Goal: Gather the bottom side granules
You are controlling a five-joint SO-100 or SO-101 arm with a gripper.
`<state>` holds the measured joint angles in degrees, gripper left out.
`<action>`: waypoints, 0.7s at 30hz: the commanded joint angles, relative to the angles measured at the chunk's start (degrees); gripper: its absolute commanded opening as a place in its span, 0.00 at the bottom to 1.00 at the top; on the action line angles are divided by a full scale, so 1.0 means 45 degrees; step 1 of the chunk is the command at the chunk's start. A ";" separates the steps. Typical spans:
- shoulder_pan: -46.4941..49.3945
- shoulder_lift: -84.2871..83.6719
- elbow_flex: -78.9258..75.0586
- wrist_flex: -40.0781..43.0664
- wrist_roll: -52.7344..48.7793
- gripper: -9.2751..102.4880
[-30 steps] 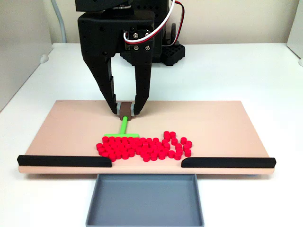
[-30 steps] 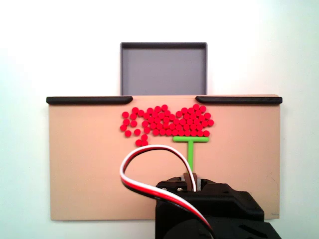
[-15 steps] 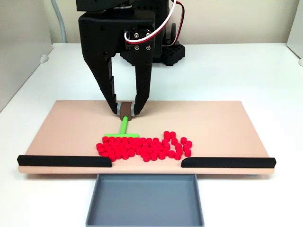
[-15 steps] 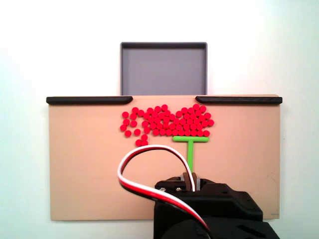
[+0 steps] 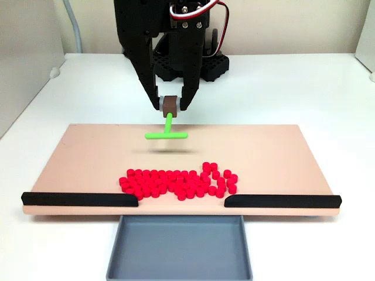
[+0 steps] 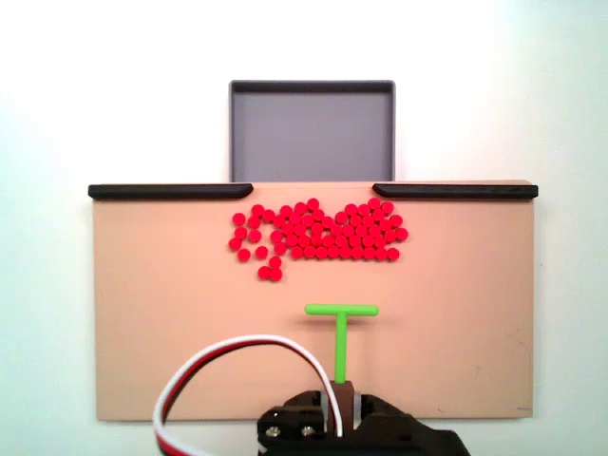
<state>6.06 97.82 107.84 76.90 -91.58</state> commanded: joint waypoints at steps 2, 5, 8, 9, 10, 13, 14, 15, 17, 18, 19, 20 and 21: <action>-0.0020 0.1035 -0.0234 0.0664 0.0098 0.08; -0.0215 0.1328 -0.0234 0.1055 0.0254 0.08; -0.0430 0.1641 -0.0234 0.1113 0.0527 0.08; -0.0469 0.1699 -0.0234 0.1113 0.0566 0.08; -0.0488 0.1758 -0.0234 0.1113 0.0625 0.08; -0.0547 0.1836 -0.0234 0.1113 0.0684 0.08; -0.0547 0.1836 -0.0234 0.1113 0.0684 0.08; -0.0586 0.1816 -0.0234 0.1113 0.0684 0.08; -0.0723 0.1816 -0.0137 0.1113 0.0684 0.08; -0.0781 0.1855 -0.0098 0.1113 0.0703 0.08; -0.0840 0.1895 -0.0098 0.1113 0.0742 0.08; -0.0859 0.1934 -0.0098 0.1113 0.0781 0.08; -0.0898 0.1973 -0.0078 0.1113 0.0801 0.08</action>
<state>2.72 104.06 107.84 82.09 -88.51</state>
